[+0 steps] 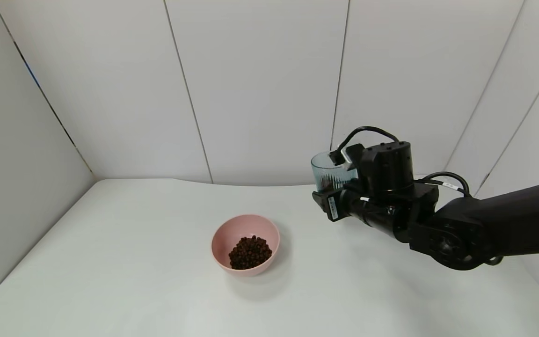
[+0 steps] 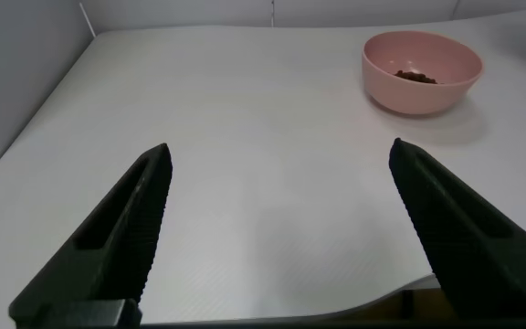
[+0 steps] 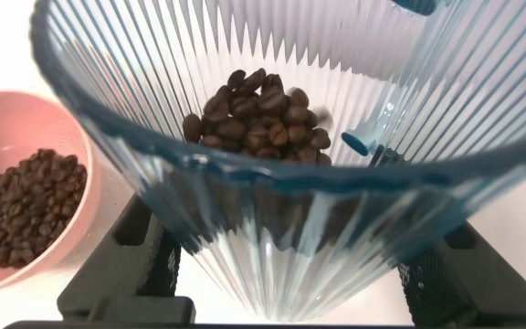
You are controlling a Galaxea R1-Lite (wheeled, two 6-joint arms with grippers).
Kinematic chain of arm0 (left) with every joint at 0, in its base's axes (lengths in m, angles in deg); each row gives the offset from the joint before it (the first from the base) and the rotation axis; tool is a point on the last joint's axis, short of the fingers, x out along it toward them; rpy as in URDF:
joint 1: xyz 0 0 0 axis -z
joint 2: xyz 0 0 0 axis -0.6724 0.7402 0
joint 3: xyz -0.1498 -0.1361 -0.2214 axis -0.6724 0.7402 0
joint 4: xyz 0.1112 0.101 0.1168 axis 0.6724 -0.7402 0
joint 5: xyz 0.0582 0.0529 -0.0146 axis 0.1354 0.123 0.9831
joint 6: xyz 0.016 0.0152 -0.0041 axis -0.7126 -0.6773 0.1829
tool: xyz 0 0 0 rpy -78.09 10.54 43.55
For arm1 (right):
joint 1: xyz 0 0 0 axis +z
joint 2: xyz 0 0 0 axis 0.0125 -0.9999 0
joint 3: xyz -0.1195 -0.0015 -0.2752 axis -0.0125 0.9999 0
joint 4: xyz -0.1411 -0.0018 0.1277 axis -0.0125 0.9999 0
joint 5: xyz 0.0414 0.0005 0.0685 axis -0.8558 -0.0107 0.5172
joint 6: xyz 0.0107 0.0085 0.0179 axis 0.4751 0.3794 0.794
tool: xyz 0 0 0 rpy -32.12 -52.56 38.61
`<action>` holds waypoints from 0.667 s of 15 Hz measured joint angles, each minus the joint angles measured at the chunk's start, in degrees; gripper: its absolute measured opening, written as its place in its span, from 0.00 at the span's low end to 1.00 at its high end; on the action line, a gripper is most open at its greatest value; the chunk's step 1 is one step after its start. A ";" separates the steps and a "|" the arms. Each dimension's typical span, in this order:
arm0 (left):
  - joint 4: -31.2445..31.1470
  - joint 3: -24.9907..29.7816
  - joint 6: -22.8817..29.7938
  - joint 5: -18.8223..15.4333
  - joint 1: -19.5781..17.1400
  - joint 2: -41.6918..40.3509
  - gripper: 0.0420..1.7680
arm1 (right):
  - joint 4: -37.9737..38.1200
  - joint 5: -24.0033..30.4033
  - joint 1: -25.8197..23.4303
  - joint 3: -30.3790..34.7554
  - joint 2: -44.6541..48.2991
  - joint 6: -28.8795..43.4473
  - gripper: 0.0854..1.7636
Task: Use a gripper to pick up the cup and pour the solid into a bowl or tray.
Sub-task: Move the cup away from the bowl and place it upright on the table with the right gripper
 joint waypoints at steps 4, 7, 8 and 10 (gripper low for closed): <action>0.00 0.00 0.00 0.02 0.00 0.00 0.97 | -4.94 0.15 -1.91 4.41 -0.34 1.67 0.74; 0.00 0.00 0.00 0.02 0.00 0.00 0.97 | -9.33 0.17 -2.43 6.55 -1.55 4.25 0.74; 0.00 0.00 0.00 0.02 0.00 0.00 0.97 | -10.80 0.17 -2.55 7.39 -2.10 4.43 0.74; 0.00 0.00 0.02 0.00 0.00 0.00 0.97 | -14.38 0.06 -2.73 8.94 -3.29 4.56 0.74</action>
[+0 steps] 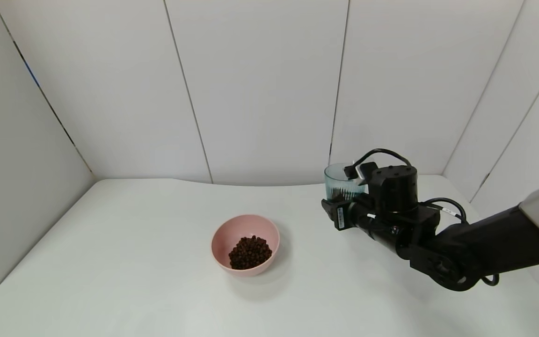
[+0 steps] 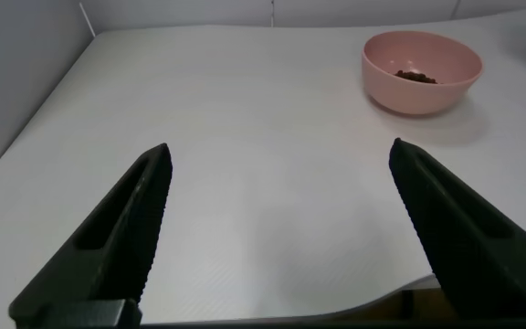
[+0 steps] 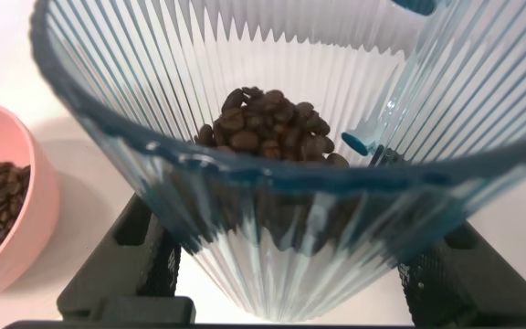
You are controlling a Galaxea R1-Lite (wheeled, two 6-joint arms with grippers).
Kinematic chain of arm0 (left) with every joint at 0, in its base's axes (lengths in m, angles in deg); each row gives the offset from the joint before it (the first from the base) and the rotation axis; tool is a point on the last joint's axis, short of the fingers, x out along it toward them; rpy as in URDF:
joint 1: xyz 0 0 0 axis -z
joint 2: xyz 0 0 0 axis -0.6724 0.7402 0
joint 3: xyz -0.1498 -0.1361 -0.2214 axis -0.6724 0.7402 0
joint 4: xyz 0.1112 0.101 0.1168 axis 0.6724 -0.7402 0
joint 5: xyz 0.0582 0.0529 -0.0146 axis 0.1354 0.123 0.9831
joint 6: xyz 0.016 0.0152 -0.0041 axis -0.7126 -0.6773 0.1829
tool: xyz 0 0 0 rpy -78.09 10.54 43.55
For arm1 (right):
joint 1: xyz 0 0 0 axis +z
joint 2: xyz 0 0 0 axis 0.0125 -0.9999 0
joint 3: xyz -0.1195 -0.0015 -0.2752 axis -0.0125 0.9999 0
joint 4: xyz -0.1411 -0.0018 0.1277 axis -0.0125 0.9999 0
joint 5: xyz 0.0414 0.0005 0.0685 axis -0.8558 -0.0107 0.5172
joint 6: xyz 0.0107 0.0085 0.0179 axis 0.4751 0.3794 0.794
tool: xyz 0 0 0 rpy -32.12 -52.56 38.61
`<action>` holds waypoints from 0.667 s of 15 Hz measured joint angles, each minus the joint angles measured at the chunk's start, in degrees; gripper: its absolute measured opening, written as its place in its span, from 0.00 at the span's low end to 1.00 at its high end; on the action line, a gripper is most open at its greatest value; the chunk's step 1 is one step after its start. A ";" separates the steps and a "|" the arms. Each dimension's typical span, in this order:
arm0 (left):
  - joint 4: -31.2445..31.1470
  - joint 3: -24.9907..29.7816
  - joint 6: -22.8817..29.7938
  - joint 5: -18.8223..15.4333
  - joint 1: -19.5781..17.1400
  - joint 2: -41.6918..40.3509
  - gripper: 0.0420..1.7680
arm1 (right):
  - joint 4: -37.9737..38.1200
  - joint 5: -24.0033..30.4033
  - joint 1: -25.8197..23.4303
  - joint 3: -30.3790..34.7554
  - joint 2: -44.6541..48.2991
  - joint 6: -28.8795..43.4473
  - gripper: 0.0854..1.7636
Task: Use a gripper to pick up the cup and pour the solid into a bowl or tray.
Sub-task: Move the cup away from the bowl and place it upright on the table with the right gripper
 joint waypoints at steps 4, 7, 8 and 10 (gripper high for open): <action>0.00 0.00 -0.02 0.02 0.00 0.00 0.97 | -5.71 -2.54 0.22 1.60 -2.62 -0.11 0.74; 0.00 0.00 0.00 0.02 0.00 0.00 0.97 | -9.55 -5.16 0.57 1.79 -5.14 -0.22 0.74; 0.00 0.00 -0.02 0.02 0.00 0.00 0.97 | -9.85 -5.21 0.39 1.83 -5.79 -0.22 0.74; 0.00 0.00 0.00 0.02 0.00 0.00 0.97 | -10.03 -5.07 0.16 1.88 -6.94 -0.18 0.74</action>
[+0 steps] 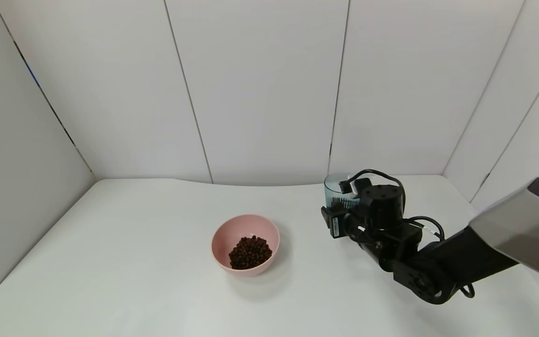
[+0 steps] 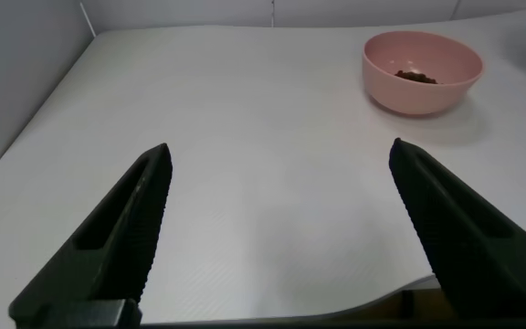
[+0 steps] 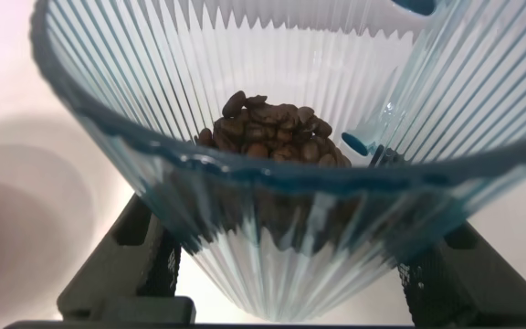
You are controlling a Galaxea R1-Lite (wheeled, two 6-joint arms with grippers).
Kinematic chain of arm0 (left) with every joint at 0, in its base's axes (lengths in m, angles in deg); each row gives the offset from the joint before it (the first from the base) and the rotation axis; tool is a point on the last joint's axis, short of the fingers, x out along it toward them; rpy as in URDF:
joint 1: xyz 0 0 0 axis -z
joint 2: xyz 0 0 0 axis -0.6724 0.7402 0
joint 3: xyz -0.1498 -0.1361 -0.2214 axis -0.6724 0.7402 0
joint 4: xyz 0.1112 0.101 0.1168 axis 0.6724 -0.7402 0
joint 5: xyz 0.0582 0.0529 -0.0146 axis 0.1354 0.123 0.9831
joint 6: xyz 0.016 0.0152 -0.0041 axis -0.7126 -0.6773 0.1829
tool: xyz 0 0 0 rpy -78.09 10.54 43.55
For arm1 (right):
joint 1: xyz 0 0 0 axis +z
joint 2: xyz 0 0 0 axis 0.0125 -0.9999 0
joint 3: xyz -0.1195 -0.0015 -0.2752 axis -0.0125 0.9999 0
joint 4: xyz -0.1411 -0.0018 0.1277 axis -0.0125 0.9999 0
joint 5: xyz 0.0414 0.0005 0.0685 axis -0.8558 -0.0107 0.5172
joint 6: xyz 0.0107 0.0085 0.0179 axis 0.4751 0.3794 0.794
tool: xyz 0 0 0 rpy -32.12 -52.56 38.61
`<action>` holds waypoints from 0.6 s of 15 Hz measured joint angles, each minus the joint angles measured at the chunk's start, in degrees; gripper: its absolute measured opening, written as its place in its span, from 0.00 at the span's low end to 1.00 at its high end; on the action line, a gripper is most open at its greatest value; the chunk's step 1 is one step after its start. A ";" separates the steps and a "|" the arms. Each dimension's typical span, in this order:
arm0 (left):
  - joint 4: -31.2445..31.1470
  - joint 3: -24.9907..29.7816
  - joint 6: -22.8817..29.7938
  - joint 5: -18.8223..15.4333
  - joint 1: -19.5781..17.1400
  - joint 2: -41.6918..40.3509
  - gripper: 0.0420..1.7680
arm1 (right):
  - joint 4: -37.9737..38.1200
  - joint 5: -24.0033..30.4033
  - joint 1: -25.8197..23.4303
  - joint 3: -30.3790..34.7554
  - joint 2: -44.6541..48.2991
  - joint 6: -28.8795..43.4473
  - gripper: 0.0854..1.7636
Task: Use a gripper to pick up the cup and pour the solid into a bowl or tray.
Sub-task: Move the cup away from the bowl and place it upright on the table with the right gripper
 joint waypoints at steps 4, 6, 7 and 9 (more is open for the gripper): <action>0.02 0.00 -0.02 -0.02 0.00 0.00 0.97 | -3.36 0.39 -0.66 0.63 -2.27 0.10 0.74; 0.02 0.00 -0.02 0.00 0.00 0.00 0.97 | -5.50 0.72 -0.96 1.65 -3.62 0.18 0.74; 0.00 0.00 -0.02 -0.02 0.00 0.00 0.97 | -5.80 0.57 -0.99 1.99 -4.08 0.22 0.74; 0.00 0.00 -0.02 -0.02 0.00 0.00 0.97 | -5.96 0.24 -0.85 2.28 -4.63 0.29 0.74</action>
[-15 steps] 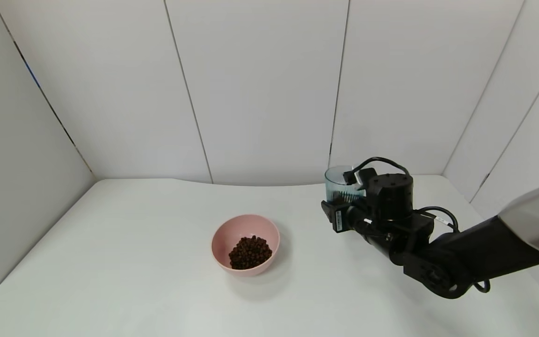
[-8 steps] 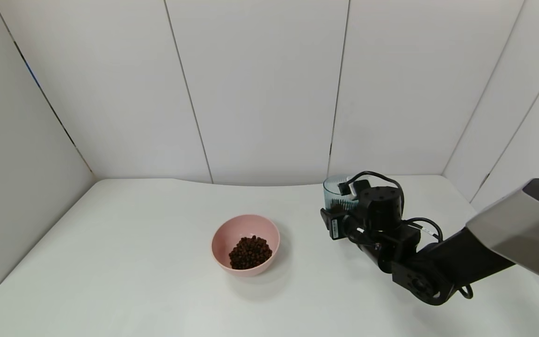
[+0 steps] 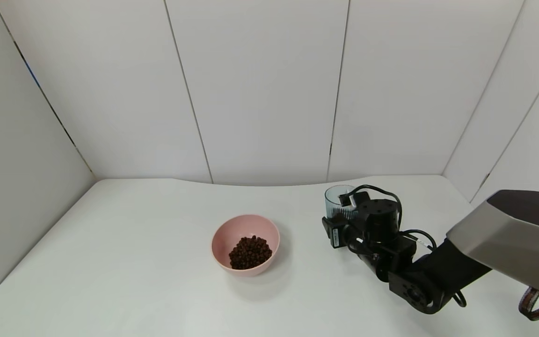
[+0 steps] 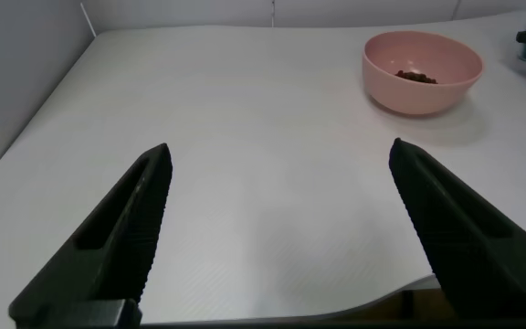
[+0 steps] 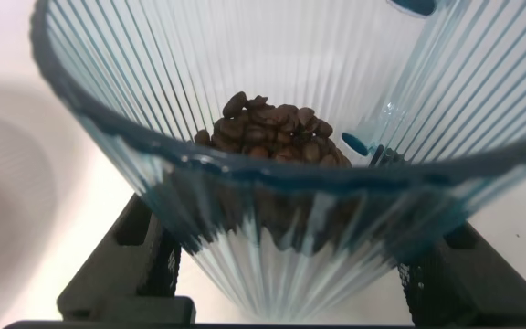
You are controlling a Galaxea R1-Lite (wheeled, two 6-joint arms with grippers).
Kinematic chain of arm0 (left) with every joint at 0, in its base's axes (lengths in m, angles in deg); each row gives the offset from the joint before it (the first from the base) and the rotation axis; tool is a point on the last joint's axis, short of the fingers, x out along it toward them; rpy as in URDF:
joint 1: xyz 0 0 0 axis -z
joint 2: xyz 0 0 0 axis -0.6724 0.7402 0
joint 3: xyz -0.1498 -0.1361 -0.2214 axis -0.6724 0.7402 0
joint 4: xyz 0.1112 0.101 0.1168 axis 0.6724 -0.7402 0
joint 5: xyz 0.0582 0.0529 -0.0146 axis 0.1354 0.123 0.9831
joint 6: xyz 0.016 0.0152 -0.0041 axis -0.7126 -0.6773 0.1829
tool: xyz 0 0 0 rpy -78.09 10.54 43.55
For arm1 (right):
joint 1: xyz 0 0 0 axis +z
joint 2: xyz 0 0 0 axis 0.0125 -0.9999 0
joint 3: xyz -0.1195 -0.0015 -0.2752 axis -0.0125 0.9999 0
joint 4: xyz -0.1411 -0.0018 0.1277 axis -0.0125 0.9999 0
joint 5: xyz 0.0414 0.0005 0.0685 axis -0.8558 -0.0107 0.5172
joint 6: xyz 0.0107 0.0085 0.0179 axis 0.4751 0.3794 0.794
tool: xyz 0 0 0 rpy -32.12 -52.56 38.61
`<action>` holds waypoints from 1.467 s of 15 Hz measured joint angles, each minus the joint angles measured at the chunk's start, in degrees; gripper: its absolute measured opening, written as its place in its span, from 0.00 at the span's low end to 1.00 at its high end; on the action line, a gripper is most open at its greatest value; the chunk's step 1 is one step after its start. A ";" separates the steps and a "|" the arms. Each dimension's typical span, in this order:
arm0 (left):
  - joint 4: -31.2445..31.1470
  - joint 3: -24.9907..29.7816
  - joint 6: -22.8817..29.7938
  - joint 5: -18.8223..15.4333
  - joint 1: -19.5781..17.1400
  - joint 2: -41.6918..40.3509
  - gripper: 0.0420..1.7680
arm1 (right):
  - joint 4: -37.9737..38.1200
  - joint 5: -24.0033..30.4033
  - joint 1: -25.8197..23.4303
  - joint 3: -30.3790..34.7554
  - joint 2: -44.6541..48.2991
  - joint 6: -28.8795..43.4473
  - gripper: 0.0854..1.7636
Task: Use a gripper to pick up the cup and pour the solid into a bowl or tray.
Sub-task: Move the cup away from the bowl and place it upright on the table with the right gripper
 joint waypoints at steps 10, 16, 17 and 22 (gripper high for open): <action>0.00 0.00 0.00 0.00 0.00 0.00 0.97 | -3.64 -0.91 -0.90 -0.05 -2.71 0.39 0.74; 0.00 0.00 0.00 0.02 0.00 0.00 0.97 | -3.47 -0.68 -0.96 0.12 -3.06 0.34 0.86; 0.00 0.00 0.00 0.00 0.00 0.00 0.97 | -3.30 -0.60 -1.16 0.10 -3.06 0.34 0.87; 0.00 0.00 0.00 0.00 0.00 0.00 0.97 | -2.73 2.32 -2.34 0.34 -2.73 0.37 0.92</action>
